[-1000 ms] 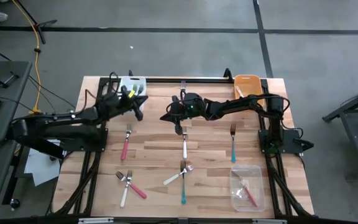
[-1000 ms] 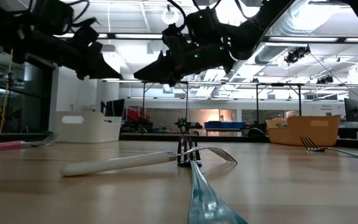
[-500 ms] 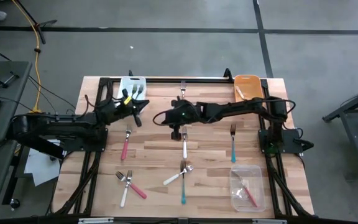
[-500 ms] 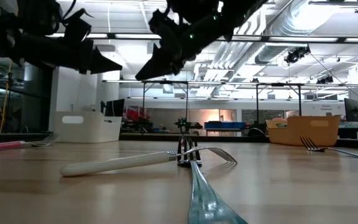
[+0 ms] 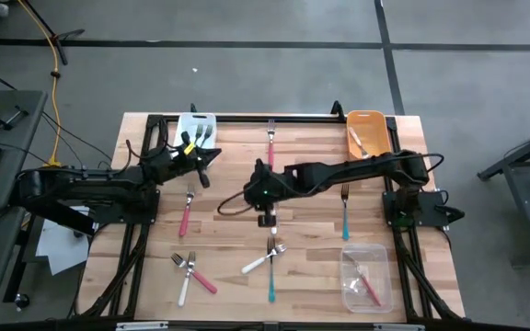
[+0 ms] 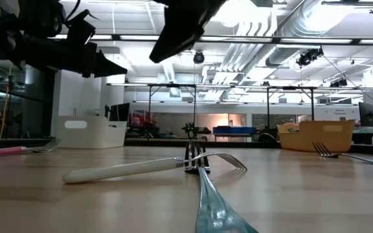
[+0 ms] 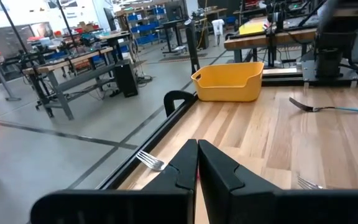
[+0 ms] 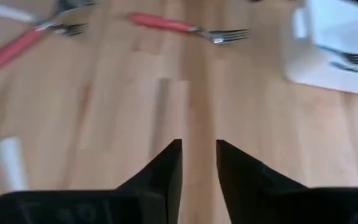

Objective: Sort silverware by color (type)
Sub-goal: Put the bottom center white fork into the yellow bin

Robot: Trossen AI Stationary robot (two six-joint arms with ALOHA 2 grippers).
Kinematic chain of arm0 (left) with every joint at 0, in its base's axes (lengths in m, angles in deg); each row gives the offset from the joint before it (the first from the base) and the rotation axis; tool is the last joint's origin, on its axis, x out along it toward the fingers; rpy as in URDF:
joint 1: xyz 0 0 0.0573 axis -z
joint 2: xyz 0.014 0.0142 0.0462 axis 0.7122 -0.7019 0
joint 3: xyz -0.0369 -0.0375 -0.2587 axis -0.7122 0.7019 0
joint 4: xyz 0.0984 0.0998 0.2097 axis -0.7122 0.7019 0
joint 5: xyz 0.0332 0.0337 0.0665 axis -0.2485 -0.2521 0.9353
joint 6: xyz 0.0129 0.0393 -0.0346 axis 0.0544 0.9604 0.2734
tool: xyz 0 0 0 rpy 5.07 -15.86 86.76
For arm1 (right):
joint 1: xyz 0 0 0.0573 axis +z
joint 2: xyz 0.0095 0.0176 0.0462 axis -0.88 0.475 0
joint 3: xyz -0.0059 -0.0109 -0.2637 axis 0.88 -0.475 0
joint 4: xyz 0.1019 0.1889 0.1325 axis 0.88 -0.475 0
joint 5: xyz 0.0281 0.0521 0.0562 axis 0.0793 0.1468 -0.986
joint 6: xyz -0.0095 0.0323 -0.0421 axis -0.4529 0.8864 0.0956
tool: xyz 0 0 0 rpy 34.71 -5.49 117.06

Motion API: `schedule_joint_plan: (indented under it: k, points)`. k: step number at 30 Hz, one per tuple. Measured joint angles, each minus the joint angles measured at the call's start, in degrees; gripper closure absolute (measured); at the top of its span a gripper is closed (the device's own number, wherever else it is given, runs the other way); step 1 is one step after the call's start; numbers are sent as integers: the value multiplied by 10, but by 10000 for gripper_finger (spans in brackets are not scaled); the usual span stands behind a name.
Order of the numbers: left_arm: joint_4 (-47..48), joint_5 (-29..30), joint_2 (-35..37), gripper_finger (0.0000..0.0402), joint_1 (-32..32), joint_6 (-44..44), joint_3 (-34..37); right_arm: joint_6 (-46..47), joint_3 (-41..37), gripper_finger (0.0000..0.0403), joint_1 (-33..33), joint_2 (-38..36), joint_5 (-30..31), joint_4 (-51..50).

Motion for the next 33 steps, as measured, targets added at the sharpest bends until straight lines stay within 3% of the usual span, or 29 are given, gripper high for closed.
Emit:
schedule_joint_plan:
  k: [15,25,33]
  points:
    - [-2,0,0,396,-1,9,0,84,-5,327,93,1,-24,-126]
    - [-2,0,0,396,0,9,0,116,-5,269,139,6,-20,-130]
    - [-2,0,0,396,0,4,0,89,-6,232,135,78,-54,-115]
